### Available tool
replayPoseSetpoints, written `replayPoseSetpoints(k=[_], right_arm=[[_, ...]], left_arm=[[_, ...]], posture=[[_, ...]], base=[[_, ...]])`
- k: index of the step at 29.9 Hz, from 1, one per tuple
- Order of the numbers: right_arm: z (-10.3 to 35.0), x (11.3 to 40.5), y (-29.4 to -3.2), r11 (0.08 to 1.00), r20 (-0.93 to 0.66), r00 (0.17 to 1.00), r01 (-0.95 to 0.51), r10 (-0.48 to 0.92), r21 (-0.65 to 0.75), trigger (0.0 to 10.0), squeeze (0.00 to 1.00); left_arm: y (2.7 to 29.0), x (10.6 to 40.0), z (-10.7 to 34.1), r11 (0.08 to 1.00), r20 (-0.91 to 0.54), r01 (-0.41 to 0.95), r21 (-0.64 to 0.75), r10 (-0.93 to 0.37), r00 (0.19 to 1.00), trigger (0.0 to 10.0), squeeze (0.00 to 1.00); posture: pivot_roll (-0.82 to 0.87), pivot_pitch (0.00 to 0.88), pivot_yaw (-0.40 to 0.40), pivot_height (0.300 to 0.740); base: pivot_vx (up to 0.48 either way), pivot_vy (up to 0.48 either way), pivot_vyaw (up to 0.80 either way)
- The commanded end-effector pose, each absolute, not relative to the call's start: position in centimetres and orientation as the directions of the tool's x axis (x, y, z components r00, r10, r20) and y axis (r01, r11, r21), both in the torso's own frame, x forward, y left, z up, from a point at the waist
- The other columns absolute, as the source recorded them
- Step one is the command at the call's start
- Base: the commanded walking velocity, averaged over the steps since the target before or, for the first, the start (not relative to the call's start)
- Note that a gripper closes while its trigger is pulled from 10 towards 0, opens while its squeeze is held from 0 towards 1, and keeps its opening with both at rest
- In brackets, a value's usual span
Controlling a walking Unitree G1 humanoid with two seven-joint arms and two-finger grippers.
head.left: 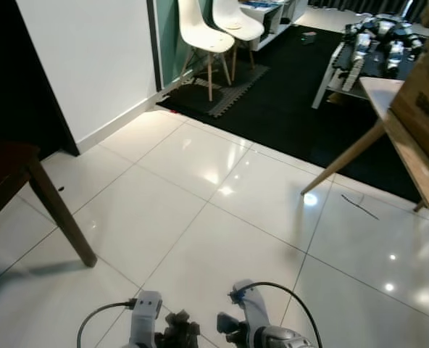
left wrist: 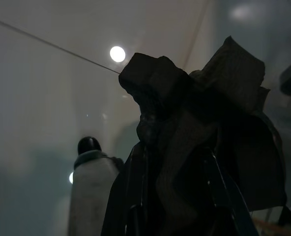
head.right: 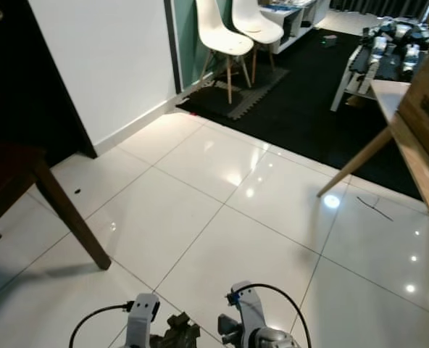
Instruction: Picking trash to rubbish bin
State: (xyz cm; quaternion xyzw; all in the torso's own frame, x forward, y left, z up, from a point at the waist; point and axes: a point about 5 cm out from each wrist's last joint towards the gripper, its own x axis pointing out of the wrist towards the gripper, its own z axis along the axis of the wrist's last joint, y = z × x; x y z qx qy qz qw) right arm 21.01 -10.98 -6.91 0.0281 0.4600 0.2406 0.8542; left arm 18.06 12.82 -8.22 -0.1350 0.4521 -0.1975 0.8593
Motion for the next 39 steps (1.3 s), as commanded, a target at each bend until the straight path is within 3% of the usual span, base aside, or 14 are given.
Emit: replayPoseSetpoints(k=[1,33,39], right_arm=[[-7.24,20.49,-11.45,0.885,-0.788,0.445,-0.383,0.426,0.263,10.0,0.0],[-7.17,20.64,-11.53,0.887,-0.787,0.449,-0.382,0.423,0.26,10.0,0.0],[-7.12,20.73,-11.61,0.889,-0.782,0.458,-0.375,0.423,0.262,10.0,0.0]], left_arm=[[12.66,17.8,-8.35,0.885,-0.731,0.223,-0.408,-0.463,0.5,10.0,0.0],[12.68,18.14,-8.16,0.882,-0.725,0.243,-0.403,-0.47,0.504,10.0,0.0],[12.75,18.21,-8.16,0.889,-0.726,0.231,-0.396,-0.457,0.514,10.0,0.0]], posture=[[0.08,0.094,-0.009,0.74],[0.07,0.08,-0.005,0.74],[0.07,0.083,-0.007,0.74]], base=[[0.0,0.0,-0.8],[0.0,0.0,-0.8],[0.0,0.0,0.0]])
